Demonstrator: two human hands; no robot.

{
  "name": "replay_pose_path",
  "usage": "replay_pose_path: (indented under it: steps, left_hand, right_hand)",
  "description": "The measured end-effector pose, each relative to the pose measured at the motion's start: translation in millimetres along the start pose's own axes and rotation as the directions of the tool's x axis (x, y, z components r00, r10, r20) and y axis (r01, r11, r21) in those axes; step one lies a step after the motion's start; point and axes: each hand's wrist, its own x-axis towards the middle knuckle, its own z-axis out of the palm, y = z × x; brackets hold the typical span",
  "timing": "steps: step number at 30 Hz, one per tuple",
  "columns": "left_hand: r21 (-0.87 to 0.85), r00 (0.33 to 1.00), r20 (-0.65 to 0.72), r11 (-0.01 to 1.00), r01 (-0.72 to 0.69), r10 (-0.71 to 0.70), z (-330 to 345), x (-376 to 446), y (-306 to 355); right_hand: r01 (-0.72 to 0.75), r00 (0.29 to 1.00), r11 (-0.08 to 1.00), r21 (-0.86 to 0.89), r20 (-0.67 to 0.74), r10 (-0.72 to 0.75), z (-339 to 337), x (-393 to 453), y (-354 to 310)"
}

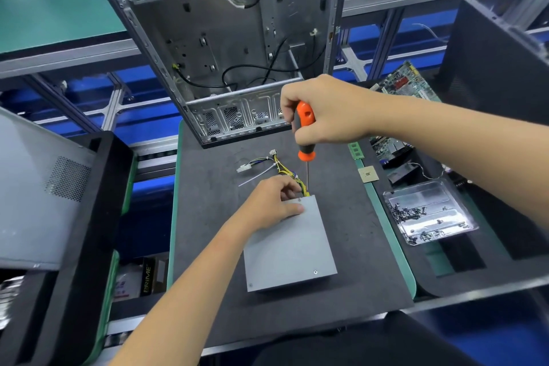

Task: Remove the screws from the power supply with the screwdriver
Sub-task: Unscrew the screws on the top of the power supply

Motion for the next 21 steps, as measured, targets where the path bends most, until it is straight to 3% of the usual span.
replay_pose_path:
  steps: [8, 21]
  left_hand:
    - [0.061, 0.995, 0.094, 0.998, 0.008, -0.014, 5.8, 9.4, 14.5]
    - [-0.009, 0.995, 0.009, 0.995, 0.095, -0.095, 6.1, 12.3, 8.6]
  right_hand:
    - [-0.011, 1.000, 1.000, 0.000, 0.016, 0.011, 0.5, -2.9, 4.1]
    - [-0.013, 1.000, 1.000, -0.021, 0.011, 0.014, 5.1, -7.9, 6.5]
